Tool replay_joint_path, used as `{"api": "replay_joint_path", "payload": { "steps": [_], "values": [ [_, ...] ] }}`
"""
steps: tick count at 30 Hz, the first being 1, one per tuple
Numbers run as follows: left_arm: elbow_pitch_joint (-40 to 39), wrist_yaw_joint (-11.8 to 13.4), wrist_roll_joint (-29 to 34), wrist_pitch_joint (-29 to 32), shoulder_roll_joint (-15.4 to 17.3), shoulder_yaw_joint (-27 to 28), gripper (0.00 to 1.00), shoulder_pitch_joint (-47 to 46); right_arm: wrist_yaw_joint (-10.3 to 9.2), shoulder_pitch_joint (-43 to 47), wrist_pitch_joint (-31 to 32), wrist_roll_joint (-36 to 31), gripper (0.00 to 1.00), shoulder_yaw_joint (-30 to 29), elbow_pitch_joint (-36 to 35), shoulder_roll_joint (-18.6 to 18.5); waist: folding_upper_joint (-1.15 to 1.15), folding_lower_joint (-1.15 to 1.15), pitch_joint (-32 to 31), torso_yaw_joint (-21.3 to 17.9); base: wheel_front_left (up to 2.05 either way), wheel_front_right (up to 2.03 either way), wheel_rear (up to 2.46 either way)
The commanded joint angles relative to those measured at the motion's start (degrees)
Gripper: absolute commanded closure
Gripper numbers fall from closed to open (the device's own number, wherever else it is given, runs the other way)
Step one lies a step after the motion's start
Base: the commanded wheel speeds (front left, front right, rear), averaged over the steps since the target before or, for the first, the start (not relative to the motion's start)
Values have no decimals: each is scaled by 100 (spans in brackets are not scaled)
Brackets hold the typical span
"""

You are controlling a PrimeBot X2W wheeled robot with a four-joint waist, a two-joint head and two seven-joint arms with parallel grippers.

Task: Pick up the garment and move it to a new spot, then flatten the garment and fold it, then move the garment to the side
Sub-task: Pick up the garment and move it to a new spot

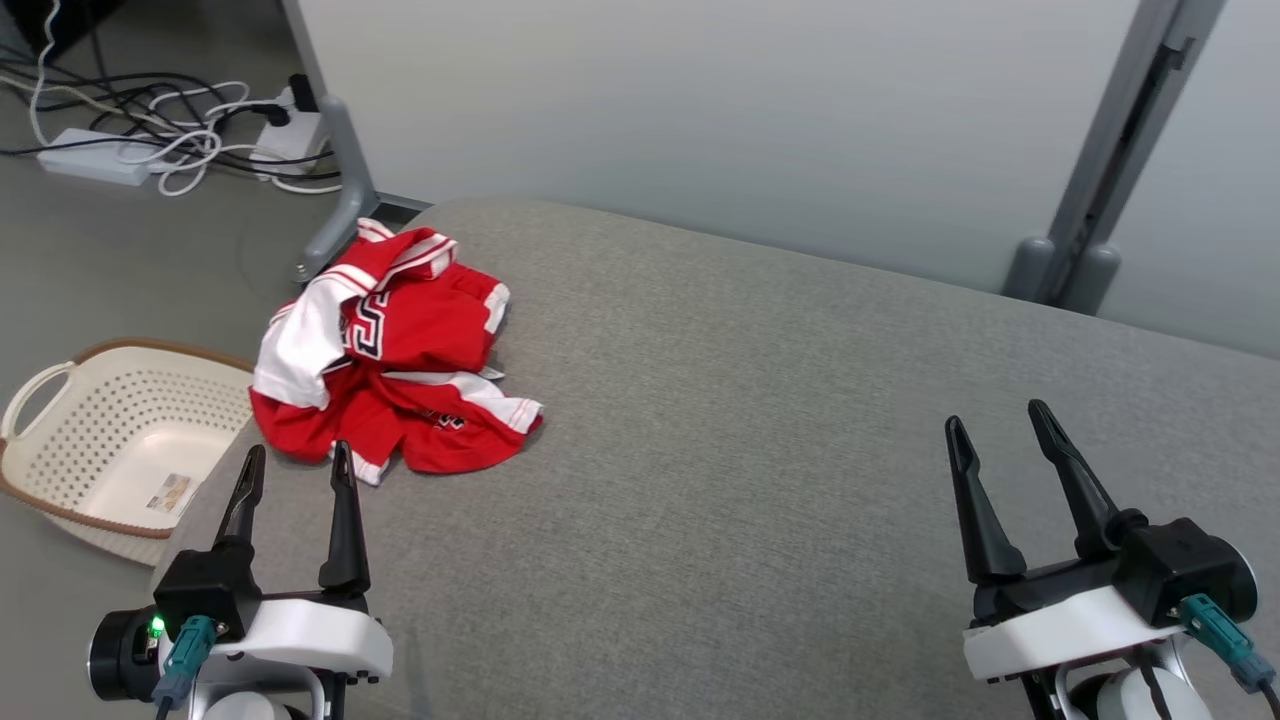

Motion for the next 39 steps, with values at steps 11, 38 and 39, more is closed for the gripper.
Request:
{"api": "replay_joint_path", "payload": {
  "steps": [11, 38, 39],
  "values": [
    [-2, -47, 30, -2, 21, 107, 0, 42, 0, 9, -30, 147, 0, 83, -17, -33, 0, 0, -23, 515, 0, 0, 0],
    [2188, -980, -1920, 3054, 2204, 800, 0, -3248, 0, -538, -31, -43, 0, 393, -133, -31, 0, 0, 937, -1581, 0, 0, 0],
    [2332, -987, -1971, 3162, 2299, 738, 0, -3309, 0, -569, -30, -64, 0, 402, -130, -31, 0, 0, 994, -1678, 0, 0, 0]
  ]
}}
